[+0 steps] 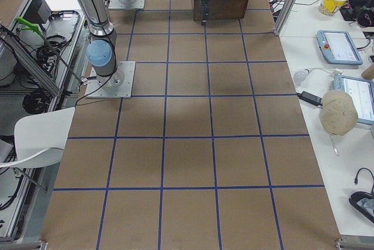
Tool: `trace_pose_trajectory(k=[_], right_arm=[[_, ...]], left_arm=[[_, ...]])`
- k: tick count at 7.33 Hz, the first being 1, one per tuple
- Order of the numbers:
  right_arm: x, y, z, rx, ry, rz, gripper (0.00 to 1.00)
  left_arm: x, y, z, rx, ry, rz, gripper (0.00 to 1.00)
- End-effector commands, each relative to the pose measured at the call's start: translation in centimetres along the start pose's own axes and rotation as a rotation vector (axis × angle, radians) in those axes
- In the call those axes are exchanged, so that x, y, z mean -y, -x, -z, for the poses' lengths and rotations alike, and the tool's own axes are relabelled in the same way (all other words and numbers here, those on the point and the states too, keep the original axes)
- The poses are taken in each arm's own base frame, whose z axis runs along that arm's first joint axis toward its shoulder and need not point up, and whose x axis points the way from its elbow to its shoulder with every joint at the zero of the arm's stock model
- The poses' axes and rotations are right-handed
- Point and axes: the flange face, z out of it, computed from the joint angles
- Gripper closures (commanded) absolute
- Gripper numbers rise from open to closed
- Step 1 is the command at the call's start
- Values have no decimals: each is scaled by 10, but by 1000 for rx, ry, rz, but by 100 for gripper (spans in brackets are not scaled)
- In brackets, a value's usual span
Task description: Open drawer and put corn inside
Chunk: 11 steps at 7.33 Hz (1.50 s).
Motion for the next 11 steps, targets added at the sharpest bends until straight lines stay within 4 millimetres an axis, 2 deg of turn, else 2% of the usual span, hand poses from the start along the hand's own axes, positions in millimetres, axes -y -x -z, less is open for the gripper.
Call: trace_pose_trajectory(k=[1, 2, 11], right_arm=[[0, 0, -1, 0, 1, 0, 0], [0, 0, 0, 0, -2, 0, 0], [0, 0, 0, 0, 0, 0, 0]], left_arm=[[-6, -1, -1, 32, 7, 6, 0], [-7, 2, -1, 92, 9, -1, 0], [-3, -4, 0, 19, -38, 11, 0]])
